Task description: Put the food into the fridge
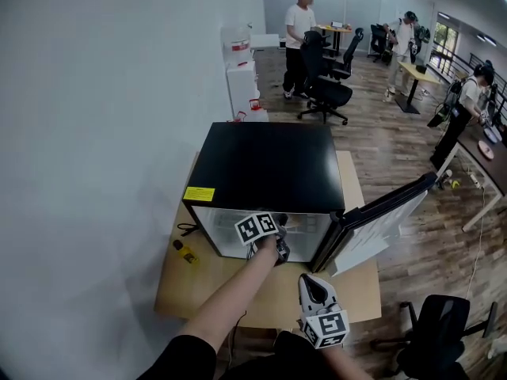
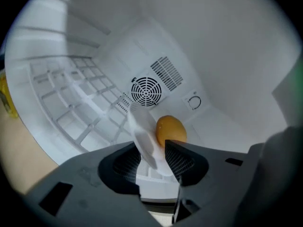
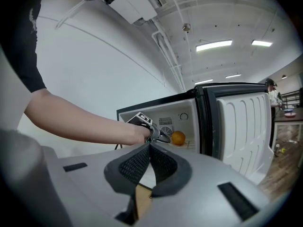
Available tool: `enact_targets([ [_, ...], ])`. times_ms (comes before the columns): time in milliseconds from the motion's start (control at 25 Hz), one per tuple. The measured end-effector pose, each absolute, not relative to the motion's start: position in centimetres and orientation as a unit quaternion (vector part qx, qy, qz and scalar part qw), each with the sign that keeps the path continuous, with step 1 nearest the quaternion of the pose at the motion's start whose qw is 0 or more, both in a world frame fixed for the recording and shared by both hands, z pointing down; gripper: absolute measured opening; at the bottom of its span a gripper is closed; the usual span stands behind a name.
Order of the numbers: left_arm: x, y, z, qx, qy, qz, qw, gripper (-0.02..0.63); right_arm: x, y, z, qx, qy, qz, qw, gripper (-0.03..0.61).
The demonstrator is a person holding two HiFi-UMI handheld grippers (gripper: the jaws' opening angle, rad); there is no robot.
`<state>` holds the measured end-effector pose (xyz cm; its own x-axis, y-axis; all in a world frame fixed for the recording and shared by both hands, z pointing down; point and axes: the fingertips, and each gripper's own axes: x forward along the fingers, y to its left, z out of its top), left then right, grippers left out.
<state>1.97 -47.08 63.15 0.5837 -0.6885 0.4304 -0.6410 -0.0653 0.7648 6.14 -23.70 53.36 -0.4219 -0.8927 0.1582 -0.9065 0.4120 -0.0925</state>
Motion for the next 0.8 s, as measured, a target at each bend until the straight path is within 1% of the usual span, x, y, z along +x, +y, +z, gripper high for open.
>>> enact_targets([
  [80,2.2,-46.9,63.4,0.743,-0.467,0.014,0.479,0.140,6.6,-23.0,53.5,0.542,-0.835,0.084,0.044,0.060],
  [240,2.0,-47.3,63.8,0.756,-0.484,0.056,0.437,0.140,7.3,-22.4,53.7,0.554,-0.827,0.085,0.044,0.060],
  [400,1.8,-47.6,64.0,0.764,-0.493,0.083,0.408,0.141,7.8,-22.3,53.9,0.563,-0.821,0.087,0.043,0.060],
  [720,0.6,-48.3,64.2,0.784,-0.497,0.133,0.347,0.210,7.7,-22.7,54.0,0.568,-0.817,0.087,0.046,0.060],
  [800,0.5,-48.2,64.2,0.790,-0.493,0.145,0.336,0.211,7.7,-22.7,54.1,0.569,-0.816,0.088,0.049,0.060],
])
